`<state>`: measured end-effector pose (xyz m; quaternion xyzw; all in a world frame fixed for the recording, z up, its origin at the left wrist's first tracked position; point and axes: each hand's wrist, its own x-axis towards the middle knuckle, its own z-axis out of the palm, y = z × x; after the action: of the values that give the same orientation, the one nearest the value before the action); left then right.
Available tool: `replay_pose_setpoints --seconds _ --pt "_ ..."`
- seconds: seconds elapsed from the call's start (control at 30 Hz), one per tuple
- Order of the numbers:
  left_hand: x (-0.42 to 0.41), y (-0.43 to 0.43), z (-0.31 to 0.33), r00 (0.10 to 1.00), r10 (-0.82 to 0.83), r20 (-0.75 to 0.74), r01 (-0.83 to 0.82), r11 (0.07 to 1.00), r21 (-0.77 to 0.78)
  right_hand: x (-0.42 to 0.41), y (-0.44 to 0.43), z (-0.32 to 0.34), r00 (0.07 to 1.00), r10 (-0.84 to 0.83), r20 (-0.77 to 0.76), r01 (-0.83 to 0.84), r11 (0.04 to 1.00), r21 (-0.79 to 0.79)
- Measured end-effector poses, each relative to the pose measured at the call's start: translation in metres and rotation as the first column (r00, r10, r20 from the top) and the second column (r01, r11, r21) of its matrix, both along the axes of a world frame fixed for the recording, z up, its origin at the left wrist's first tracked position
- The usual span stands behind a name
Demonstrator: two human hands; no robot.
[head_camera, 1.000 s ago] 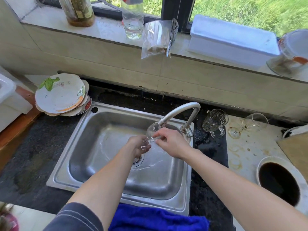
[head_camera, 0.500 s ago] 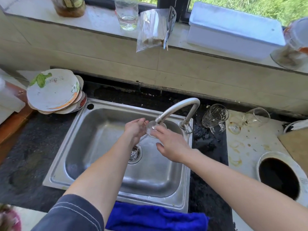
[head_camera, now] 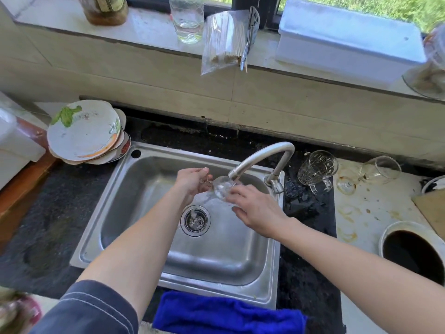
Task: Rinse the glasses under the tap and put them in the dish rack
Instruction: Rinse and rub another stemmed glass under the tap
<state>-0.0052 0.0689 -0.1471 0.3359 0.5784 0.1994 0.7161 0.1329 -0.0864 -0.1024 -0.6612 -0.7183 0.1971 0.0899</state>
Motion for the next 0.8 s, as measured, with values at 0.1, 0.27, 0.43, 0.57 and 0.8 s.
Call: replay_pose_setpoints --seconds 0.1,0.27,0.43,0.57,0.8 --pt "0.006 -0.005 0.005 0.999 -0.014 0.032 0.014 1.0 0.008 -0.01 0.018 -0.004 0.922 -0.287 -0.259 0.302 0.953 0.019" --pt "-0.001 -0.01 0.002 0.992 0.125 -0.03 -0.124 0.992 0.037 -0.03 0.021 0.009 0.784 -0.358 -0.508 0.372 0.925 -0.079" --pt "-0.007 -0.006 0.008 0.958 -0.188 -0.216 0.19 0.982 -0.011 -0.016 0.022 0.014 0.999 -0.045 -0.017 0.044 0.999 -0.026" --pt "-0.017 0.001 0.012 0.935 -0.246 -0.256 0.239 0.969 -0.059 -0.009 0.015 0.007 0.993 0.112 -0.049 -0.105 0.986 0.129" --pt "-0.017 -0.004 0.011 0.907 -0.33 -0.262 0.316 0.944 -0.095 -0.019 0.016 0.007 0.994 0.105 0.021 -0.107 0.987 0.118"
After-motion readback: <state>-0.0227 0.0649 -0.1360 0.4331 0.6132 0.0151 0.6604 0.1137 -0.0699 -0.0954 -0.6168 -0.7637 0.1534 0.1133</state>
